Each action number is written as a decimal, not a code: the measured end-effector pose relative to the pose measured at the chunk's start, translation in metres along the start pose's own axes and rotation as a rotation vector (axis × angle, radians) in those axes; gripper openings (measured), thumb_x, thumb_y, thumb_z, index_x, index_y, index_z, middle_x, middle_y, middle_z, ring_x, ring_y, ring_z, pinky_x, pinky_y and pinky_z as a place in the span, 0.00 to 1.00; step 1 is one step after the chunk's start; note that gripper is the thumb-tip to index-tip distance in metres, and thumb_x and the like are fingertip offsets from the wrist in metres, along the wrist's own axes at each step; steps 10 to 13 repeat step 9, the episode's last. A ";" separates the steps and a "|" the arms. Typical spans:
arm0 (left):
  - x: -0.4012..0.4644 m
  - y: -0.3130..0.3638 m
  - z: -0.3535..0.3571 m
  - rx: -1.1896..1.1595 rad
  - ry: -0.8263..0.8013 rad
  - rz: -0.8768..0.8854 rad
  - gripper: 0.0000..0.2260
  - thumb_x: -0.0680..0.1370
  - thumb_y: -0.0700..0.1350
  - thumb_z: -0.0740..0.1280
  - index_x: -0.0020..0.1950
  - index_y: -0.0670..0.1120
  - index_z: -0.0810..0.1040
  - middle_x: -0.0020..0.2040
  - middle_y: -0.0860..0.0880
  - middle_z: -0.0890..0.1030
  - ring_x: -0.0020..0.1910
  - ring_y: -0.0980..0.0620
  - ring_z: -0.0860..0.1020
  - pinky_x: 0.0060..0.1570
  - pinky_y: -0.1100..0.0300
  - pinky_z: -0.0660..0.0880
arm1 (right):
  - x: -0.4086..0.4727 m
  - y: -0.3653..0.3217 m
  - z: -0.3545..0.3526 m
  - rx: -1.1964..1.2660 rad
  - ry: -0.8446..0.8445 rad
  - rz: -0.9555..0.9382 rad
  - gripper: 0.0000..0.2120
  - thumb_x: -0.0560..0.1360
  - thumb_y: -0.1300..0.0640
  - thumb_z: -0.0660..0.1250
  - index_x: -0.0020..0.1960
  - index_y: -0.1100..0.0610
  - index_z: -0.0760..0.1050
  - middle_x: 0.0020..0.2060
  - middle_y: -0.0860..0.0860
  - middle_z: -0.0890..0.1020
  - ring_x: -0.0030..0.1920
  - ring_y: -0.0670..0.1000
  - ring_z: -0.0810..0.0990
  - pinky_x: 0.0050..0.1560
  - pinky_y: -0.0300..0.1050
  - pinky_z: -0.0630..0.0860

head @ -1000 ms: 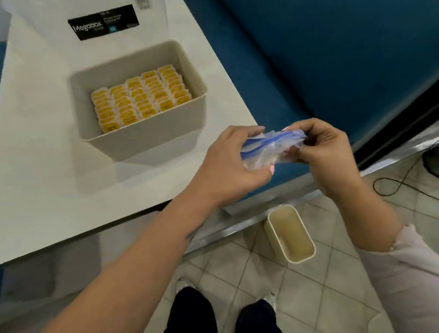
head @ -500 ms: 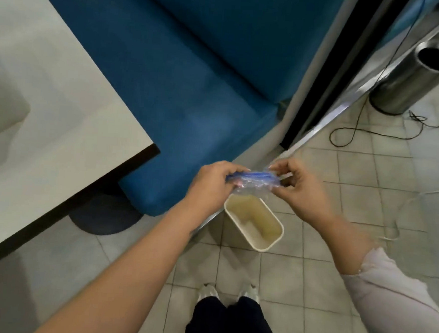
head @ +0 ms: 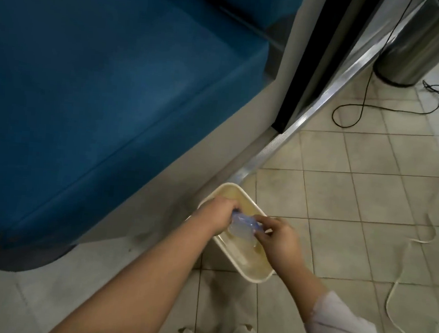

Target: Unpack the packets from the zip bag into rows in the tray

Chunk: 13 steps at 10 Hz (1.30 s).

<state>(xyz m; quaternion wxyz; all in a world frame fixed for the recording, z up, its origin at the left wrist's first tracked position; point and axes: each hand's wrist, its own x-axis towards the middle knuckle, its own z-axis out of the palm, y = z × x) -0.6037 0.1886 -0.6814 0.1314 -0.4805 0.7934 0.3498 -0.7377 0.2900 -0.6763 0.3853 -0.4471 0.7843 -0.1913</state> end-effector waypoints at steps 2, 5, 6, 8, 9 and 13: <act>0.058 -0.026 0.056 0.123 -0.175 -0.065 0.22 0.77 0.44 0.66 0.70 0.52 0.68 0.65 0.44 0.73 0.62 0.43 0.74 0.59 0.53 0.73 | 0.035 0.043 0.060 0.069 -0.005 0.263 0.14 0.73 0.57 0.70 0.59 0.52 0.79 0.42 0.50 0.82 0.41 0.49 0.76 0.41 0.36 0.66; 0.086 -0.047 0.097 0.137 -0.243 -0.168 0.14 0.78 0.36 0.59 0.64 0.38 0.72 0.62 0.38 0.75 0.61 0.40 0.74 0.60 0.51 0.70 | 0.072 0.073 0.121 -0.173 -0.202 0.351 0.19 0.78 0.51 0.64 0.66 0.57 0.72 0.57 0.55 0.80 0.58 0.56 0.78 0.55 0.43 0.71; 0.088 -0.041 0.090 0.164 -0.245 -0.170 0.14 0.78 0.34 0.59 0.63 0.35 0.73 0.62 0.36 0.75 0.61 0.38 0.74 0.60 0.50 0.70 | 0.077 0.070 0.121 -0.314 -0.277 0.330 0.17 0.80 0.52 0.59 0.66 0.58 0.72 0.60 0.55 0.78 0.61 0.55 0.76 0.58 0.43 0.71; 0.067 -0.032 0.062 0.218 -0.109 -0.046 0.13 0.76 0.39 0.64 0.60 0.45 0.77 0.57 0.43 0.78 0.56 0.42 0.78 0.51 0.50 0.75 | 0.069 0.039 0.090 -0.334 -0.279 0.226 0.15 0.79 0.51 0.61 0.61 0.56 0.77 0.56 0.55 0.81 0.58 0.56 0.78 0.53 0.41 0.72; 0.041 -0.017 0.035 0.120 0.002 -0.015 0.13 0.77 0.44 0.63 0.62 0.48 0.76 0.59 0.43 0.77 0.56 0.42 0.77 0.51 0.52 0.74 | 0.053 0.013 0.068 -0.290 -0.221 0.197 0.14 0.79 0.49 0.60 0.57 0.55 0.78 0.52 0.55 0.83 0.54 0.55 0.80 0.51 0.41 0.72; 0.041 -0.017 0.035 0.120 0.002 -0.015 0.13 0.77 0.44 0.63 0.62 0.48 0.76 0.59 0.43 0.77 0.56 0.42 0.77 0.51 0.52 0.74 | 0.053 0.013 0.068 -0.290 -0.221 0.197 0.14 0.79 0.49 0.60 0.57 0.55 0.78 0.52 0.55 0.83 0.54 0.55 0.80 0.51 0.41 0.72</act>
